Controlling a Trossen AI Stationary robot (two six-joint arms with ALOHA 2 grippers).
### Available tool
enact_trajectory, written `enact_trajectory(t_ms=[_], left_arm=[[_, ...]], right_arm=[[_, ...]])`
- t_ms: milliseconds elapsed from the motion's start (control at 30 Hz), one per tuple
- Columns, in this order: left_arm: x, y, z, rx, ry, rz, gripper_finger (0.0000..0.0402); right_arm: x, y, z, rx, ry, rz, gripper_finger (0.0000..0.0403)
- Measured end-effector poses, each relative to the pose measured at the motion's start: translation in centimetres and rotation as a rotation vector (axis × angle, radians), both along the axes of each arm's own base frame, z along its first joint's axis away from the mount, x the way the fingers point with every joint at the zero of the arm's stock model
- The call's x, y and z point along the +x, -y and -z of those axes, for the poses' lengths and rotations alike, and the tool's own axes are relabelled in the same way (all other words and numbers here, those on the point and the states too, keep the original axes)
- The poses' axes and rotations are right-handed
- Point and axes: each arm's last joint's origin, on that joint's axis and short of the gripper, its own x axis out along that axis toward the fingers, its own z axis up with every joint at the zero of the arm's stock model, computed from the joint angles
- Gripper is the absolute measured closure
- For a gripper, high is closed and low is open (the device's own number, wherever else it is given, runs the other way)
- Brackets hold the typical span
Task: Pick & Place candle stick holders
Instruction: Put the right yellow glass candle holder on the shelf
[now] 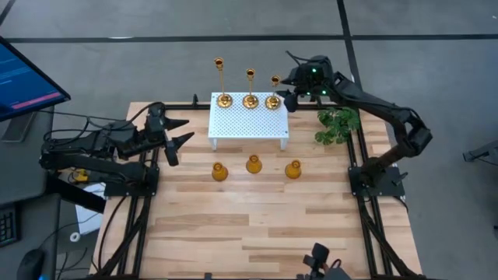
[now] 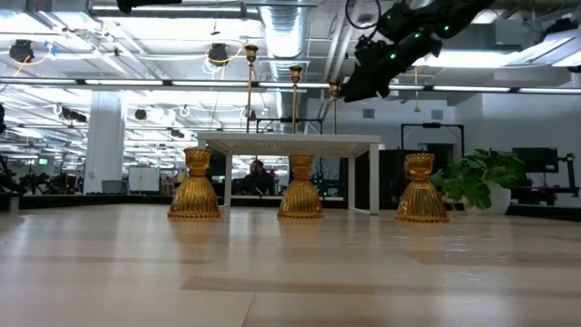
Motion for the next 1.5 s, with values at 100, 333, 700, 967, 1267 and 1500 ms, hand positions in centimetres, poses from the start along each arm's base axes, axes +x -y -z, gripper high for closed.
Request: enact_trajectory(t_ms=[100, 333, 700, 967, 1267, 1500], left_arm=[[0.0, 0.0, 0.0, 0.000, 0.000, 0.000, 0.0188], [0.0, 0.0, 0.0, 0.000, 0.000, 0.000, 0.0188], [0.0, 0.0, 0.0, -0.016, 0.010, 0.017, 0.0188], [0.1, 0.2, 0.0, -0.073, 0.037, 0.074, 0.0188], [0.1, 0.2, 0.0, -0.091, 0.042, 0.074, 0.0188], [0.2, 0.2, 0.0, -0.091, 0.042, 0.074, 0.0188]], right_arm=[[-0.8, -0.5, -0.3, 0.031, -0.035, 0.008, 0.0170], [-4.3, -2.5, -1.5, 0.112, -0.143, 0.037, 0.0170], [-11.3, -11.1, -6.5, 0.174, -0.115, 0.073, 0.0171], [-14.9, -17.6, -7.7, 0.317, 0.037, 0.012, 0.0171], [-15.2, -20.4, -2.1, 0.552, -0.020, 0.016, 0.0171], [-11.6, -22.1, 2.7, 0.666, -0.087, -0.071, 0.0172]])
